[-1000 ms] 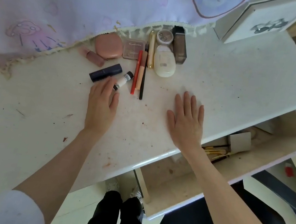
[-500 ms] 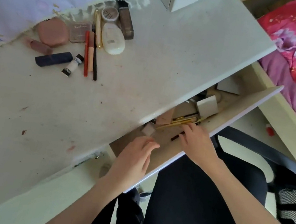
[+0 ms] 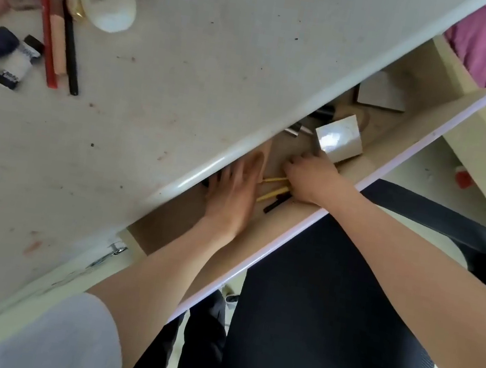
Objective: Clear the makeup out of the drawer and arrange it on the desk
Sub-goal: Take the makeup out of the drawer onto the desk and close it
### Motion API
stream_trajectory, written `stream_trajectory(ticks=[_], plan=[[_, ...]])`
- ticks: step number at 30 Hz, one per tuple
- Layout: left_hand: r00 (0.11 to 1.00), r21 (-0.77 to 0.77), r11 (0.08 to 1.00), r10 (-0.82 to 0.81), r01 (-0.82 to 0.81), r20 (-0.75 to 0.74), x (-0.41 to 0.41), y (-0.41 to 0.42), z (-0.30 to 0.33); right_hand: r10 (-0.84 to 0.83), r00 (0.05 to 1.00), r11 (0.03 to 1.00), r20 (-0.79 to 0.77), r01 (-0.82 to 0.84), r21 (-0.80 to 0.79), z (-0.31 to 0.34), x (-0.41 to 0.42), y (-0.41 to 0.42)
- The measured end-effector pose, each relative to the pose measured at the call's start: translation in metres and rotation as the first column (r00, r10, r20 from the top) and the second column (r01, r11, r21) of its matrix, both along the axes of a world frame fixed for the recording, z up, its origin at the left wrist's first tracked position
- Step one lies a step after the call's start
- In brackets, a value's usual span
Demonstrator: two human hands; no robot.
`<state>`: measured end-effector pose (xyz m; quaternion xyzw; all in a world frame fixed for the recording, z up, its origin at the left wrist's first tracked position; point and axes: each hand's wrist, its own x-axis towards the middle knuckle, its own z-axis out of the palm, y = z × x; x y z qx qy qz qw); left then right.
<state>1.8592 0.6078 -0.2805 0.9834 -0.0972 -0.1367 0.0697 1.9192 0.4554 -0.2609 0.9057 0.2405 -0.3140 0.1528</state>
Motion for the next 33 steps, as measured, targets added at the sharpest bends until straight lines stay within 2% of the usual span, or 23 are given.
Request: stream_trajectory(ticks=[2, 4, 8, 11, 12, 15, 22, 27, 33], plan=[[0.999, 0.017, 0.999, 0.038, -0.039, 0.039, 0.01, -0.006, -0.001, 0.026, 0.998, 1.0, -0.059, -0.026, 0.002, 0.001, 0.003, 0.0], [0.995, -0.037, 0.996, 0.08, -0.078, 0.055, 0.014, -0.014, -0.002, 0.032, 0.994, 0.999, -0.109, -0.03, 0.018, 0.004, 0.007, 0.0], [0.984, -0.11, 0.979, 0.168, -0.173, -0.051, 0.018, -0.023, 0.004, 0.016, 0.983, 1.0, -0.182, -0.014, 0.013, 0.005, 0.009, 0.001], [0.975, -0.071, 0.974, 0.22, -0.217, 0.037, 0.022, -0.022, 0.011, 0.016, 0.981, 0.999, -0.192, -0.01, 0.035, 0.005, 0.007, -0.003], [0.974, -0.082, 0.971, 0.225, -0.225, -0.012, 0.02, -0.022, 0.01, 0.014, 0.979, 0.999, -0.202, -0.005, 0.045, 0.004, 0.008, -0.004], [0.962, -0.104, 0.967, 0.212, -0.232, -0.17, 0.008, -0.017, 0.0, 0.003, 0.97, 0.999, -0.244, 0.005, 0.035, 0.004, 0.011, -0.005], [0.962, -0.234, 0.945, 0.18, -0.228, -0.207, -0.007, -0.003, -0.002, 0.012, 0.977, 0.998, -0.215, 0.001, 0.062, 0.006, 0.007, -0.004], [0.932, -0.363, 0.886, 0.172, -0.287, -0.318, -0.016, 0.005, 0.003, -0.017, 0.954, 1.0, -0.299, 0.019, 0.003, 0.005, 0.014, 0.002], [0.941, -0.344, 0.908, 0.13, -0.24, -0.314, -0.028, 0.023, 0.013, -0.06, 0.915, 0.998, -0.399, 0.055, -0.024, 0.009, 0.012, -0.001]])
